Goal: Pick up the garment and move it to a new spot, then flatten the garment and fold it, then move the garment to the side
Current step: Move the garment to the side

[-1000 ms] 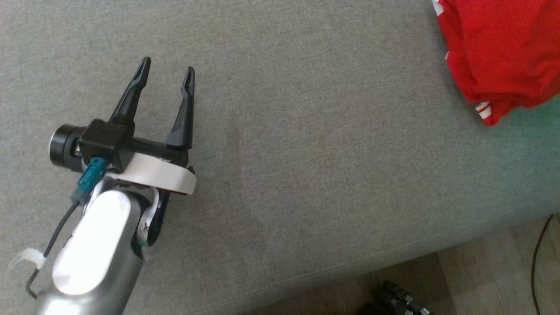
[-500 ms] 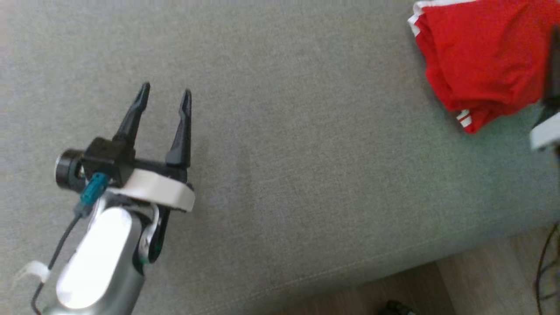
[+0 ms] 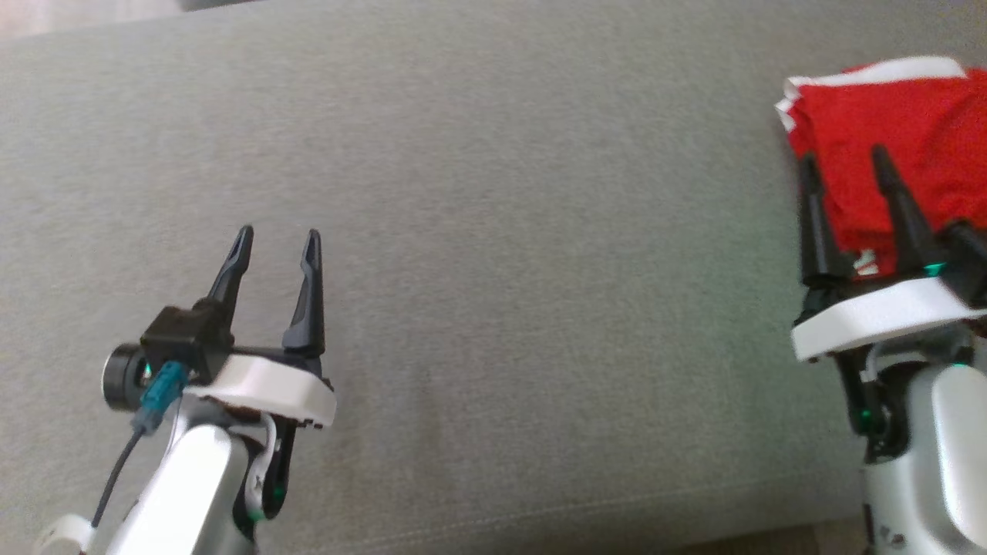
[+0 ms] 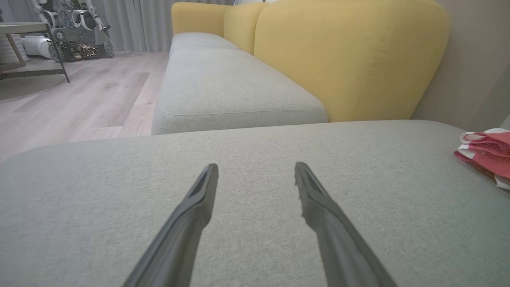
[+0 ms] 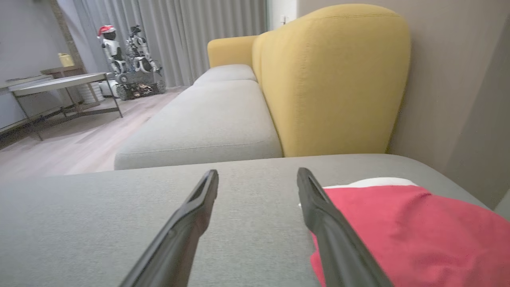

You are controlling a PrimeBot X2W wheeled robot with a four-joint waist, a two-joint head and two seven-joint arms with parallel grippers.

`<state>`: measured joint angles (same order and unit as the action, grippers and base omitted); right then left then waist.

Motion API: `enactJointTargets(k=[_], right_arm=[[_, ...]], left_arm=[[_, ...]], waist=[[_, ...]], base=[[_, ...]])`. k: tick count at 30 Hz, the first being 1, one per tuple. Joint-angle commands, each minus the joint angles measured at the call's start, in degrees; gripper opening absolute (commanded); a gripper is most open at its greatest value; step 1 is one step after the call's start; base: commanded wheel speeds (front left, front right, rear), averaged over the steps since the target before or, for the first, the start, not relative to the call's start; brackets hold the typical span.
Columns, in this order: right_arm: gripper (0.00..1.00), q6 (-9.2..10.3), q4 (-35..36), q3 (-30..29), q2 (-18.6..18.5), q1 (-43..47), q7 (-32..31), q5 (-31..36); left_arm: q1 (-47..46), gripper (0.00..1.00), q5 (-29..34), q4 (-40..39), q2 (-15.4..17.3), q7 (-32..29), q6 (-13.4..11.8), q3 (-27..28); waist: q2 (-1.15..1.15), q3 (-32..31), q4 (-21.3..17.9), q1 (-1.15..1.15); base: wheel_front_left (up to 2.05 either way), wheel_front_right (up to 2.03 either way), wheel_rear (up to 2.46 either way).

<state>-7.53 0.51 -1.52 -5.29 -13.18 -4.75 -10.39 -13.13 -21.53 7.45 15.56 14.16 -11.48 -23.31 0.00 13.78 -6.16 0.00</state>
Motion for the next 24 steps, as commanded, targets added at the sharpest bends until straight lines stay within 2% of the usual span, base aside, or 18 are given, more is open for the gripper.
enactJointTargets(k=[1,4,11,24], right_arm=[[1.00,0.04,2.0,1.7,0.3,-0.6,0.7,0.6],[1.00,0.04,1.2,3.4,1.0,0.5,2.5,1.5],[1.00,0.04,-0.3,4.6,1.7,3.3,2.8,2.8],[1.00,0.04,0.6,4.0,2.2,10.3,1.8,3.8]], left_arm=[[-0.9,1.00,-0.2,-1.7,0.7,0.5,-0.4,2.4],[0.6,1.00,-0.5,-1.6,1.0,0.6,-0.8,2.9],[3.3,1.00,-0.6,-1.5,1.5,0.7,-1.2,3.3],[7.2,1.00,-0.9,-1.3,2.6,0.3,-1.2,2.3]], waist=[[0.00,-1.8,2.2,0.00],[0.00,-3.4,4.6,0.00],[0.00,-6.9,7.0,0.00],[0.00,-12.2,6.5,0.00]], base=[[0.00,0.00,0.00],[0.00,0.00,0.00],[0.00,0.00,0.00],[0.00,0.00,0.00]])
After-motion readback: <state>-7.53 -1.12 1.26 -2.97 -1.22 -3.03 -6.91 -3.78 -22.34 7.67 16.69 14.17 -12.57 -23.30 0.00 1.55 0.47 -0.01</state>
